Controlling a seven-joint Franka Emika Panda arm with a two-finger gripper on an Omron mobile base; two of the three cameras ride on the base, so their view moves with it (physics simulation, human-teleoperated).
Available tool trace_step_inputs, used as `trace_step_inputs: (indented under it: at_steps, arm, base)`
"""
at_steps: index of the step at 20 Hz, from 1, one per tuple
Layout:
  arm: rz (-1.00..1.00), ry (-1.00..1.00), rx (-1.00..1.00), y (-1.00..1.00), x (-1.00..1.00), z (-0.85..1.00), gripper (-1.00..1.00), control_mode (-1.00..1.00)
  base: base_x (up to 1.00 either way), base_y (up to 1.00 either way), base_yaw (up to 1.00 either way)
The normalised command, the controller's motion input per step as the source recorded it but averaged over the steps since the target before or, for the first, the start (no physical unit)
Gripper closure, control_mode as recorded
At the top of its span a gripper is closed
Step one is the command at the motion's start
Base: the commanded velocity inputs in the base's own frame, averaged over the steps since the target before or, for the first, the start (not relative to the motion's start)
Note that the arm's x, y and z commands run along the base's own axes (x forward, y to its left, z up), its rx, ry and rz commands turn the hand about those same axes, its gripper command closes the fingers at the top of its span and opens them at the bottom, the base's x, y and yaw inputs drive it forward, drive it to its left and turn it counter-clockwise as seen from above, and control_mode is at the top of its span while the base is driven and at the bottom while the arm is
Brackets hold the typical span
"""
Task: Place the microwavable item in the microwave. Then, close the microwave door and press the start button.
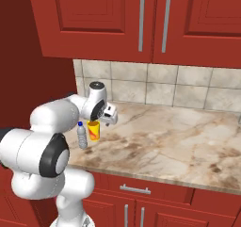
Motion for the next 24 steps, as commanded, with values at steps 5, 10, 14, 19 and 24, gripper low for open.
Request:
trace_step_inputs:
  at_steps: [5, 10, 14, 19, 24]
  arm:
    - [0.00, 0.00, 0.00, 0.09, 0.12, -0.32, -1.00, -1.00]
    - [0.00, 0.00, 0.00, 0.02, 0.02, -0.31, -1.00, -1.00]
    - [0.00, 0.00, 0.00, 0.00, 0.08, -0.35, -1.00, -1.00]
    - [0.00, 0.00, 0.00, 0.00, 0.01, -0.18, 1.00, -1.00]
    - [-0.01, -0.01, 0.00, 0.00, 0.00, 0.01, 1.00, -1.00]
  base:
    - [0.00, 0.00, 0.00]
    - [0.00, 0.00, 0.00]
    - [0.00, 0.00, 0.00]
    - [0.00, 0.00, 0.00]
    - [0.00, 0.00, 0.00]
